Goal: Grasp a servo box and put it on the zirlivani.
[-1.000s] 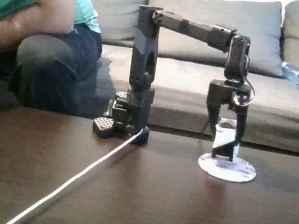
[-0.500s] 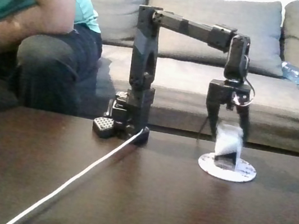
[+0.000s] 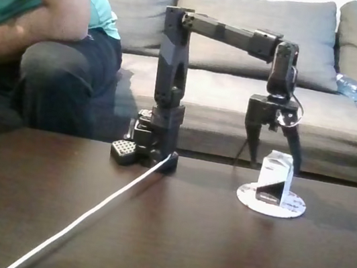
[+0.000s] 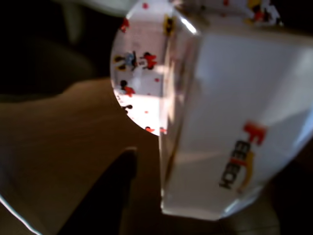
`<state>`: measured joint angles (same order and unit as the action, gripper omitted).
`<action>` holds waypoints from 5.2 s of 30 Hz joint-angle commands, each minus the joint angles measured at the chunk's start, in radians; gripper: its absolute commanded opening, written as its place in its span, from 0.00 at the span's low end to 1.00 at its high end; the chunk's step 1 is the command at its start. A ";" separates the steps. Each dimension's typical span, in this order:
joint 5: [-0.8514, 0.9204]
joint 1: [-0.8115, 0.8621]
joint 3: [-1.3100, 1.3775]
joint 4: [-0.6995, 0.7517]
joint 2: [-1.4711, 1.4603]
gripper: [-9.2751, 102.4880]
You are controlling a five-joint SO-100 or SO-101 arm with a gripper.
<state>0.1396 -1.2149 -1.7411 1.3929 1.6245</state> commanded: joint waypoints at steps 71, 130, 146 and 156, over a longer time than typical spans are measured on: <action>-0.006 1.075 -1.177 -0.121 1.672 0.08; 0.008 1.154 -1.227 -0.078 1.666 0.08; 0.008 1.152 -1.227 -0.078 1.666 0.09; 0.008 1.152 -1.227 -0.078 1.666 0.08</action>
